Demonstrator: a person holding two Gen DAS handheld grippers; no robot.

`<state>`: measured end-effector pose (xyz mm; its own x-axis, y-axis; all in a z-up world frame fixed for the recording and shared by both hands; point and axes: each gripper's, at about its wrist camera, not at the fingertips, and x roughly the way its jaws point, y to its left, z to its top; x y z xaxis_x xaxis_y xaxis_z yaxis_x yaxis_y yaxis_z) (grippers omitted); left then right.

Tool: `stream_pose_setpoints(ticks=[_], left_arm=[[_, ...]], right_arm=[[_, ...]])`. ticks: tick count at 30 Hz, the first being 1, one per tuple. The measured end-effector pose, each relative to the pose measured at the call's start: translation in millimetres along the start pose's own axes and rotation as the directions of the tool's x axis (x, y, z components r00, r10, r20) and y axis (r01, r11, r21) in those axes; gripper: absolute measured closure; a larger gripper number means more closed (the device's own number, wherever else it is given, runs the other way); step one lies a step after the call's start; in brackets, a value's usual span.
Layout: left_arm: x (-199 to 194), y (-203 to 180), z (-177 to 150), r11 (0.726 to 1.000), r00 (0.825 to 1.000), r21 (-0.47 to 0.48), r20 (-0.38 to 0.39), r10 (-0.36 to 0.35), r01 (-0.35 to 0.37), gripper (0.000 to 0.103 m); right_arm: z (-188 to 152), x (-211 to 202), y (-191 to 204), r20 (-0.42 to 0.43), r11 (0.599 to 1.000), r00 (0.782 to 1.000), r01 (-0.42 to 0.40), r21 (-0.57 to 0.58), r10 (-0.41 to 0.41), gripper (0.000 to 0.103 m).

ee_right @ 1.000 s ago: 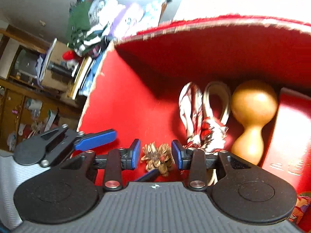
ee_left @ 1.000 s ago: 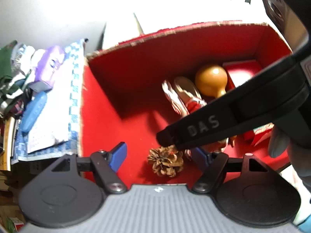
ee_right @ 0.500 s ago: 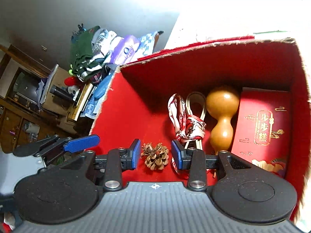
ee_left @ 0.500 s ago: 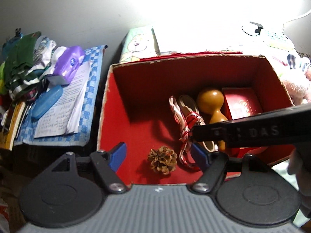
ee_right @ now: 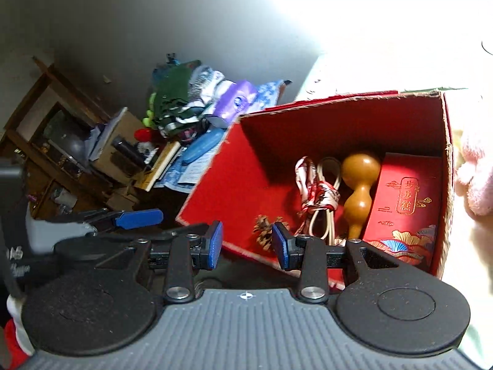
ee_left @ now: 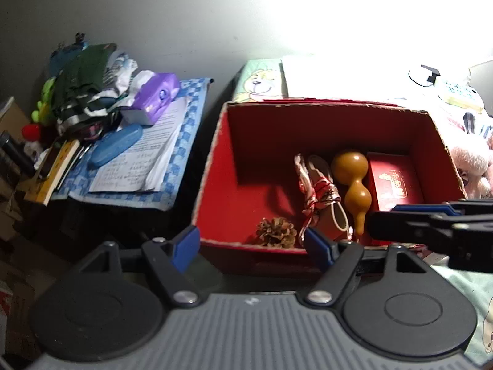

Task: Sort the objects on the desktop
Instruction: 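Open the right tool and lift it up out of the box, then lower the right tool to the tape roll and grasp its rim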

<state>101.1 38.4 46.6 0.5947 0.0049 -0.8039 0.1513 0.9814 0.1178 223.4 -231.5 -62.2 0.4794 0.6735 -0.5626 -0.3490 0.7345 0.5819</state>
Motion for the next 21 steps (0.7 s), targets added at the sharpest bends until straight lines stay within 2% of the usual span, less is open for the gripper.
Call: stream_pose_setpoints(ticks=[7, 10, 16, 21], left_arm=[[-5.3, 20.6, -25.7, 0.996, 0.999, -0.076, -0.01, 0.041, -0.042, 0.026], [2.1, 27.6, -40.4, 0.993, 0.997, -0.101, -0.049, 0.061, -0.066, 0.028], [24.1, 41.6, -72.8, 0.984, 0.987, -0.141, -0.139, 0.086, -0.106, 0.039], [43.2, 46.7, -90.5, 0.978, 0.976, -0.159, -0.19, 0.106, -0.138, 0.039]], right_arm=[[-26.7, 2.7, 16.5, -0.029, 0.996, 0.999, -0.029, -0.082, 0.027, 0.063], [-39.4, 12.7, 18.8, -0.075, 0.996, 0.997, -0.029, -0.089, 0.023, 0.063], [-59.8, 39.8, 25.0, -0.163, 0.995, 0.987, -0.03, -0.093, 0.015, 0.063], [-68.9, 63.2, 30.0, -0.21, 0.995, 0.978, -0.005, -0.099, -0.016, 0.061]])
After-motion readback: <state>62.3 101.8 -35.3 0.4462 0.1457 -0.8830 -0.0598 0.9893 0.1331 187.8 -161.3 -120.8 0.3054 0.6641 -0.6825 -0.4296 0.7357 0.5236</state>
